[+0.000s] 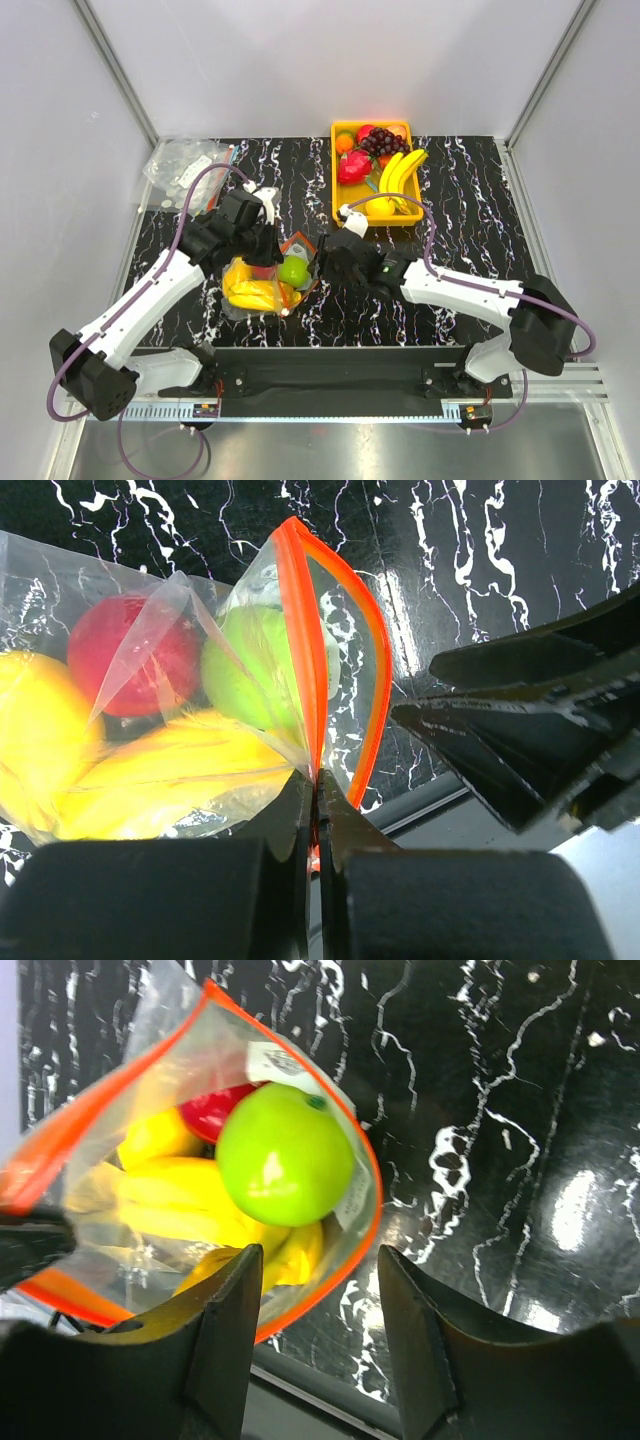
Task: Place the food in the zip-top bag and seal the zipper
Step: Place the fake fruit in the zipper food storage bag, then adjust the zipper food storage bag at the center of the board.
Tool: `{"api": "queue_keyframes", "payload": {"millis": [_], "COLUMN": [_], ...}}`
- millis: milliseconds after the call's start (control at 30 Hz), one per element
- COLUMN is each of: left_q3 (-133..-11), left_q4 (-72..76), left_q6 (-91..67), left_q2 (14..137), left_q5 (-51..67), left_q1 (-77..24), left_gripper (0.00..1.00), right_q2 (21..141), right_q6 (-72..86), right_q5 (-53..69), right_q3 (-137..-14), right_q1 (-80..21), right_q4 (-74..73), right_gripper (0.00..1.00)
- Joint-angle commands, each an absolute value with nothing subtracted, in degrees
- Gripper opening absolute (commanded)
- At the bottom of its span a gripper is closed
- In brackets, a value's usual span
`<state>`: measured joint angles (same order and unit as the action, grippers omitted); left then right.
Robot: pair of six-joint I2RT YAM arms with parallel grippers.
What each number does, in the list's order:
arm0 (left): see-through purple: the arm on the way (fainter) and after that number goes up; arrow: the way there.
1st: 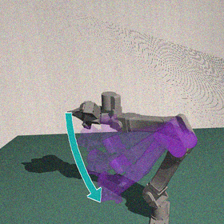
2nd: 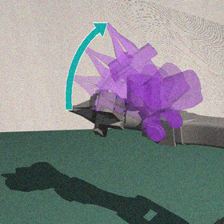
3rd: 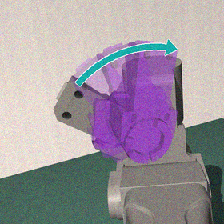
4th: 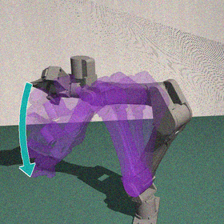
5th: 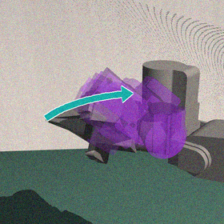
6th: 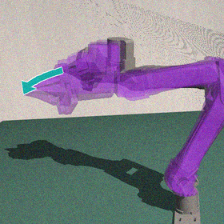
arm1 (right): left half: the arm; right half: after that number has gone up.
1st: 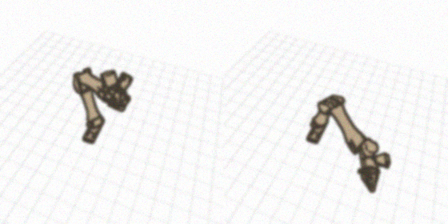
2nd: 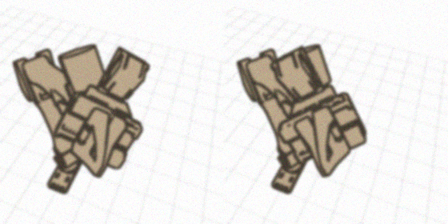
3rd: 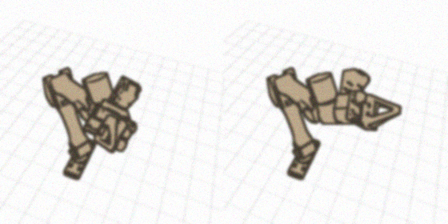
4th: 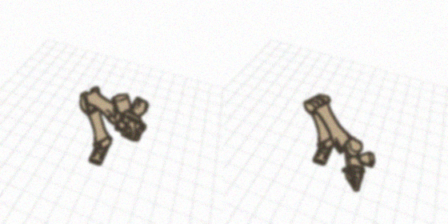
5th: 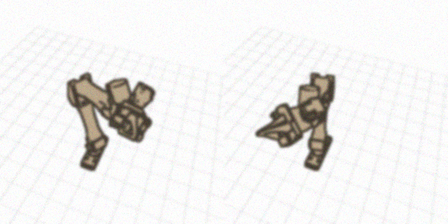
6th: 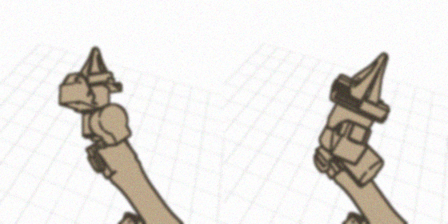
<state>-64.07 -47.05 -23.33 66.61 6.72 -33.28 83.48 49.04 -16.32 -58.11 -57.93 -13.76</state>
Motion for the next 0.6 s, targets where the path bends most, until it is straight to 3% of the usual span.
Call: {"api": "queue_keyframes", "payload": {"millis": [0,367,433,533,567], "left_q3": [-64.2,-64.1,-64.0,-64.2,-64.5], "left_q4": [-46.1,-47.2,-47.1,-47.1,-47.1], "left_q6": [-22.3,-22.0,-22.0,-22.1,-22.1], "left_q2": [64.7,63.9,64.1,64.0,64.1], "left_q5": [8.5,8.2,8.4,8.6,8.7], "left_q1": [-33.0,-33.0,-33.0,-33.0,-33.0], "left_gripper": [0.0,0.0,0.0,0.0,0.0], "right_q2": [84.1,93.7,94.5,92.6,91.9], "right_q6": [47.6,47.9,47.5,46.0,45.2], "right_q5": [-15.5,-13.0,-11.9,-12.6,-13.8], "right_q3": [-58.4,-62.7,-62.6,-63.8,-64.9], "right_q1": [-56.7,-53.9,-53.7,-53.7,-53.8], "right_q4": [-15.0,-14.8,-13.2,-14.3,-16.0], "right_gripper": [0.56,0.43,0.3,0.0,0.0]}}
